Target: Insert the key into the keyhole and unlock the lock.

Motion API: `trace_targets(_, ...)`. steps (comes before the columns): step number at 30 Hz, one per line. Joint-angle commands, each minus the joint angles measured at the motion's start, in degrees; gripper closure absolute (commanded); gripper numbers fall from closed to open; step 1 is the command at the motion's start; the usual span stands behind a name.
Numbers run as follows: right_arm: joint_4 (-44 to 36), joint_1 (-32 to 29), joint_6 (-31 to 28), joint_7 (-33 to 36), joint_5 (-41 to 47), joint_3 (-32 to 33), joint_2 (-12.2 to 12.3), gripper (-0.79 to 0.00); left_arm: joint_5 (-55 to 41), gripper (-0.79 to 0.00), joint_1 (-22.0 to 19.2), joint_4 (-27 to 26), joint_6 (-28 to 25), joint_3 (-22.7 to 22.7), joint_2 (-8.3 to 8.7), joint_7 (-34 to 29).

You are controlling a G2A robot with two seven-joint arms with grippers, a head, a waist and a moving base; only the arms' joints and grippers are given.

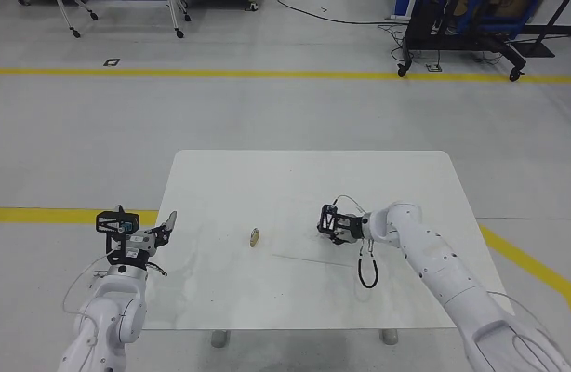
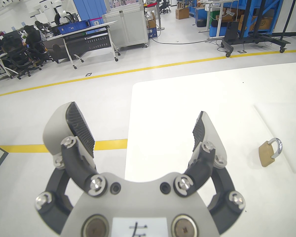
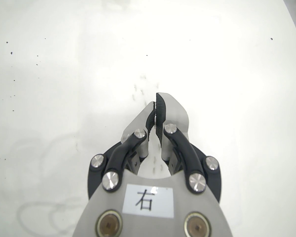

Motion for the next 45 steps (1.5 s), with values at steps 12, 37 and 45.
trace_targets(12,-10.94,-7.69,5.60,-10.80,-0.04,8.98,3.46,0.000,0.00,-0.785,0.00,0.00,0.00,0.00,0.00,0.00)
trace_targets(37,-9.75,-14.63,-4.06,-38.32,16.36,12.30,5.07,0.000,-11.97,-0.785,-2.34,-0.35,-14.32,2.58,-0.03,-5.72)
trace_targets(45,-8.21,-9.09,-4.06,-36.49,36.82,-1.68,6.98,0.000,-22.53,-0.785,-3.78,-2.23,-26.36,3.53,0.36,-14.33)
